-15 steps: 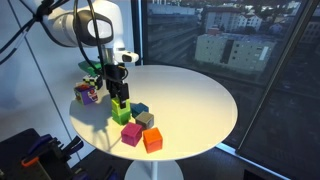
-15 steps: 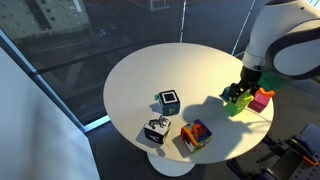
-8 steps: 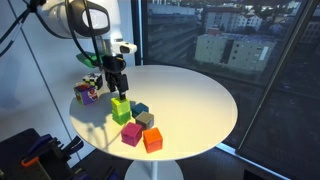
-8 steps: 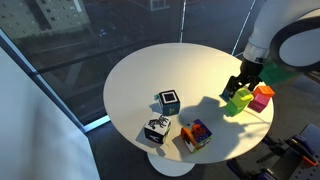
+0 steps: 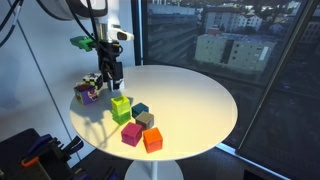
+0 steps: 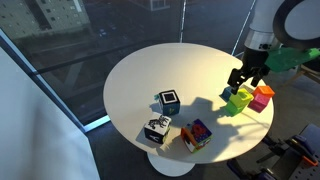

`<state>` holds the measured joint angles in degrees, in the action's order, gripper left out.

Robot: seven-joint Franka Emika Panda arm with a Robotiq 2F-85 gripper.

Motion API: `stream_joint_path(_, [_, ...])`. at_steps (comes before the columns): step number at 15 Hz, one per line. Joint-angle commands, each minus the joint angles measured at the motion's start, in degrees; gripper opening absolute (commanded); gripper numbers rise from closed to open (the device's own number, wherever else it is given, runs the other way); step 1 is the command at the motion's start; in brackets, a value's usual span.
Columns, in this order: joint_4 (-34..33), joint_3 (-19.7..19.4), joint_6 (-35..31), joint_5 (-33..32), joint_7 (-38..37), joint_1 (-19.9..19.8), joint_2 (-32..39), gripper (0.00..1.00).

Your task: Put the lime green building block on top of the green building block

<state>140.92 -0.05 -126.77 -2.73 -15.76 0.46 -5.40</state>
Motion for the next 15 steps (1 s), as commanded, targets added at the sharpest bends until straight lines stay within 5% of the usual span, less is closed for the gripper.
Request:
stream_joint_path(1, [-3.5, 0.8, 7.6, 1.3, 2.3, 0.2, -1.7, 1.00])
stream_joint_path(7, [-8.3, 2.4, 17.2, 2.1, 1.9, 1.2, -4.1, 1.00])
stream_joint_path(15, [-10.9, 4.0, 21.2, 2.3, 0.8, 2.0, -8.4, 1.00])
